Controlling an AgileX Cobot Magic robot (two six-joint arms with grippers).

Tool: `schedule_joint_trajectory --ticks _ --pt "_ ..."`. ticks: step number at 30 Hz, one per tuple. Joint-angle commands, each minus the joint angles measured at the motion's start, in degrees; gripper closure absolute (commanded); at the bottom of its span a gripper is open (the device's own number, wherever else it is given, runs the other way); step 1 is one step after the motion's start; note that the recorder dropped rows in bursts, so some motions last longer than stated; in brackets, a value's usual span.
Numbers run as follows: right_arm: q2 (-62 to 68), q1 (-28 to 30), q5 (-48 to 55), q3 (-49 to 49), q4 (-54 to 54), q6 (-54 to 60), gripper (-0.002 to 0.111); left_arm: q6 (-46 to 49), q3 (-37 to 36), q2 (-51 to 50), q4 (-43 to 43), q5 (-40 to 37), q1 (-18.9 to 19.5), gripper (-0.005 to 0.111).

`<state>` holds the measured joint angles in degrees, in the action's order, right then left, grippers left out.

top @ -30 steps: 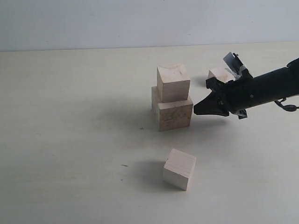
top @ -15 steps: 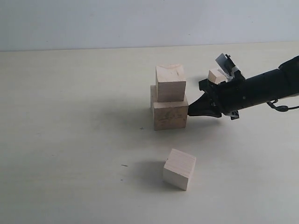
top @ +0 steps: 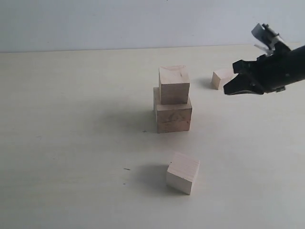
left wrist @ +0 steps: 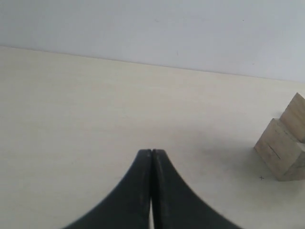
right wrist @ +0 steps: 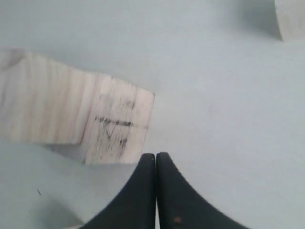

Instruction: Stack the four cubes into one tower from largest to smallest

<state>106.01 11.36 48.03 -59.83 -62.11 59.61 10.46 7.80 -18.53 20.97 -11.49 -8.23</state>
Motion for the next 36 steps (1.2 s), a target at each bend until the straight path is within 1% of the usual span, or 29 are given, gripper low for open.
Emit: schedule_joint_trajectory --ticks 1,3,4,5,7,9,10,11,12,13,14,15,17,18,19,21,22,23,24,25,26,27,30,32,34,35,36 --pt "-11.58 -4.07 -0.44 4.06 11.57 -1.18 0.108 -0.36 -0.22 0.88 -2.36 7.82 -0.29 0.107" --pt "-15.25 -7.17 -3.21 8.23 11.79 2.23 0.108 -0.36 -0.22 1.96 -2.36 11.81 -0.17 0.107" --pt "-17.16 -8.96 -5.24 10.48 11.90 3.28 0.108 -0.36 -0.22 2.56 -2.36 12.14 0.01 0.107" --pt "-19.11 -10.81 -7.78 12.79 11.94 3.43 0.108 -0.36 -0.22 3.36 -2.36 11.49 0.59 0.107" --pt "-23.14 -14.32 -13.78 16.72 11.97 3.69 0.108 0.20 -0.22 4.83 -3.39 7.12 2.17 0.107" --pt "-28.33 -17.75 -20.41 20.16 12.07 3.40 0.108 0.20 -0.63 6.07 -6.86 2.89 4.66 0.107" --pt "-31.10 -19.54 -24.31 21.74 12.09 2.50 0.108 0.20 -0.93 6.56 -7.87 2.34 6.12 0.107" --pt "-36.28 -22.81 -31.21 23.76 12.09 1.10 0.108 -0.80 -1.62 7.68 -8.26 3.16 9.41 0.107" --pt "-39.12 -24.25 -35.03 24.53 12.09 1.12 0.108 -1.48 -1.76 8.24 -8.26 3.16 11.19 0.107" --pt "-43.77 -26.57 -41.42 24.89 12.09 2.29 0.108 -2.72 -1.76 9.19 -8.26 2.25 13.90 0.107" --pt "-46.08 -27.66 -44.13 24.89 12.09 4.72 0.108 -3.85 -1.76 9.74 -8.26 1.50 14.65 0.107" --pt "-49.75 -29.16 -46.28 24.26 12.09 11.59 0.108 -5.32 -1.76 11.07 -8.26 0.35 14.83 0.107" --pt "-53.33 -30.42 -45.56 23.43 12.09 16.08 0.108 -6.23 -0.78 13.92 -8.26 -0.46 14.83 0.107" --pt "-54.31 -30.74 -45.06 23.43 11.72 15.93 0.108 -6.23 -0.44 15.05 -8.41 -0.46 14.83 0.107" --pt "-55.46 -30.72 -43.02 23.43 9.44 13.36 0.108 -6.23 0.18 16.81 -8.41 -0.58 14.83 0.107" --pt "-55.30 -30.72 -35.45 23.84 9.18 10.09 0.108 -6.23 0.32 18.53 -8.41 -2.12 14.83 0.107" --pt "-54.16 -30.72 -28.11 25.08 13.72 11.39 0.108 -6.23 0.32 18.53 -8.41 -2.23 14.83 0.107" --pt "-52.68 -30.72 -21.92 26.52 20.46 10.72 0.108 -6.23 0.32 18.53 -8.41 -2.13 14.83 0.107" --pt "-50.31 -30.72 -17.08 28.66 29.90 7.88 0.108 -6.23 0.32 18.53 -8.41 -2.37 14.83 0.107" --pt "-48.59 -30.72 -15.75 30.05 35.36 1.84 0.108 -6.23 0.32 18.53 -8.27 -2.37 14.83 0.107" --pt "-46.97 -30.72 -14.87 30.88 40.78 -8.18 0.108 -6.40 0.32 18.53 -7.96 -2.66 14.83 0.107" --pt "-46.29 -30.72 -14.42 30.88 43.81 -14.01 0.108 -6.39 0.32 18.53 -7.96 -2.80 14.83 0.107" --pt "-45.18 -30.72 -16.70 30.88 50.94 -36.90 0.108 -6.39 0.32 18.53 -7.96 -2.80 14.83 0.107" --pt "-45.18 -30.72 -18.56 30.88 55.11 -55.86 0.108 -6.39 0.32 18.53 -7.96 -2.80 14.83 0.107" --pt "-45.18 -30.72 -19.98 30.88 57.80 -78.40 0.108 -6.39 0.32 18.53 -7.96 -2.80 14.83 0.107" --pt "-45.18 -30.60 -21.11 30.88 59.52 -87.97 0.108 -6.39 0.32 18.53 -7.96 -2.80 14.83 0.107" --pt "-45.18 -30.60 -22.36 30.88 61.58 -93.42 0.108 -6.39 0.32 18.53 -7.83 -2.81 14.83 0.107"
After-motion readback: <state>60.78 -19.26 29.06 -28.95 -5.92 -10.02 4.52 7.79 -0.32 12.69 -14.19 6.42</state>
